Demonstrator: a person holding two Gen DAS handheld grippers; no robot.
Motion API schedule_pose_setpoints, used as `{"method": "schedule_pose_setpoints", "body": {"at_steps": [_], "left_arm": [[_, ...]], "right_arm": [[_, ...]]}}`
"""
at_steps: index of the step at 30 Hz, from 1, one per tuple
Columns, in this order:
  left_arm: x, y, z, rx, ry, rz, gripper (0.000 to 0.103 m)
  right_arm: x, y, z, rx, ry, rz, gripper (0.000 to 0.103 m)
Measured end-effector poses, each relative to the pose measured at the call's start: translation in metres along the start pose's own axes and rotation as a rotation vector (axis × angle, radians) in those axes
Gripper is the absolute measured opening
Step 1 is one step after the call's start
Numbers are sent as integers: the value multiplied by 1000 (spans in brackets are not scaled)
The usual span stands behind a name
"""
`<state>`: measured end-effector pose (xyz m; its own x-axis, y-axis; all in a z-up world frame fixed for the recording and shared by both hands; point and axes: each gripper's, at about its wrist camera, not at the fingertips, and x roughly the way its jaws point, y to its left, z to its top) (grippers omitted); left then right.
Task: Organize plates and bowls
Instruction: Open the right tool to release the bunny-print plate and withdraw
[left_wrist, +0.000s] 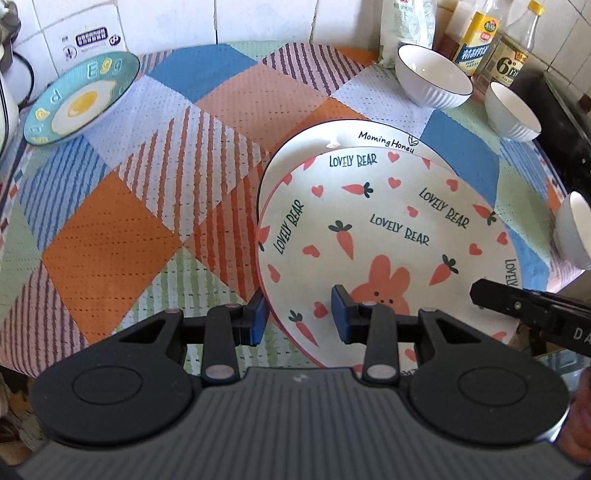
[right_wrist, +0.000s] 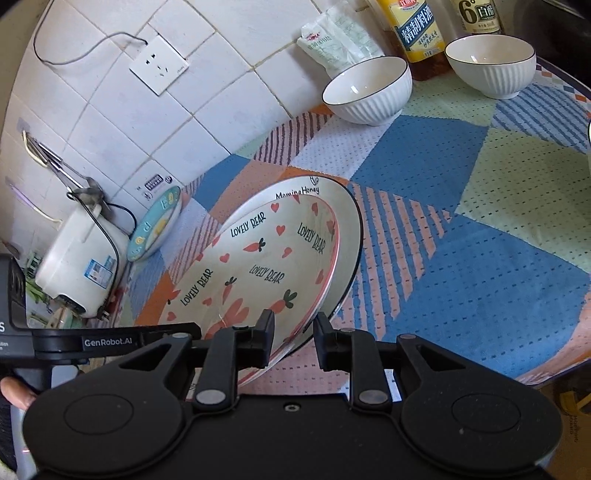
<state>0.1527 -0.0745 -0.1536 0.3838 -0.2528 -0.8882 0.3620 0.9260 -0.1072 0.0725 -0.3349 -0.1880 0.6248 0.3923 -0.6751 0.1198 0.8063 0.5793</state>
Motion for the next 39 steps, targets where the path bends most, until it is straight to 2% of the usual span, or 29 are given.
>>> {"method": "schedule_pose_setpoints", "body": {"at_steps": [4,9,12,15,21,27,30,33,39], "left_arm": [[1,-3,4,29,8,16,35],[7,-2,10,9,48,7,35],[11,0,11,-6,72,-8,35],[13,-5,12,10,77,8,35],[19,-10,16,14,85,30,35],[19,-14,17,56,83,44,37],[11,-17,15,87,51,40,37],[-2,-19,15,111,25,42,38],[-33,-18,15,114,-7,37,41]], "right_arm": [[5,8,6,-23,58,-49,28],[12,25,7,-118,80,-157,29],[17,36,6,-191,88,-224,33],[21,42,6,-242,83,-271,37],[30,43,9,-211,88,-323,42],[48,60,5,-328,96,-425,55],[46,59,5,-333,85,-424,56],[34,64,1,-389,23,-448,54],[-5,82,-5,-466,-91,-363,54]]}}
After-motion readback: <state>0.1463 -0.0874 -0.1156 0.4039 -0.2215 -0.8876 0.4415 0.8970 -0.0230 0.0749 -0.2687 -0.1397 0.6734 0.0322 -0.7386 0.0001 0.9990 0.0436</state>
